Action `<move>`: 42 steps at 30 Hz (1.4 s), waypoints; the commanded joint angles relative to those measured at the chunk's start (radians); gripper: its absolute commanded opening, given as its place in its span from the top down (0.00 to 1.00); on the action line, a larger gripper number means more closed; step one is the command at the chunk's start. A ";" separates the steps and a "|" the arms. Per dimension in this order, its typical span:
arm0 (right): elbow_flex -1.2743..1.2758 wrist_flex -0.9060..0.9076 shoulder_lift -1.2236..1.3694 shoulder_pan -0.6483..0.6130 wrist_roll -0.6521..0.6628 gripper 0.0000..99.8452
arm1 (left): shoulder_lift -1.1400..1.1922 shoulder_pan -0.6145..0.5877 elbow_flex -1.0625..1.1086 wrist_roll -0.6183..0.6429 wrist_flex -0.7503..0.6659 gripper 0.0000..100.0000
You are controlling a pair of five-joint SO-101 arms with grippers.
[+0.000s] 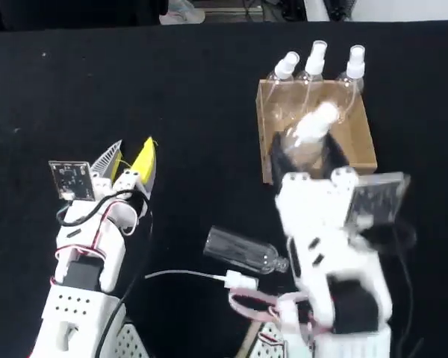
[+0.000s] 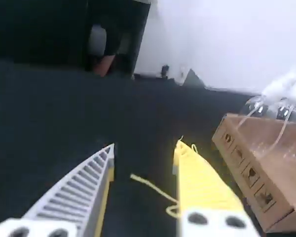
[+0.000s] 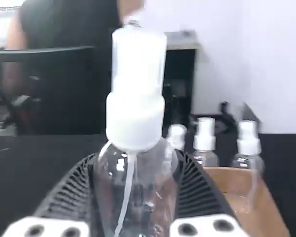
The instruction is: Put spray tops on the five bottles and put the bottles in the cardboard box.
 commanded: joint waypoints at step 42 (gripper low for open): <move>0.054 -1.131 1.280 0.043 0.037 0.99 | -0.023 -0.008 0.016 0.015 -0.025 0.81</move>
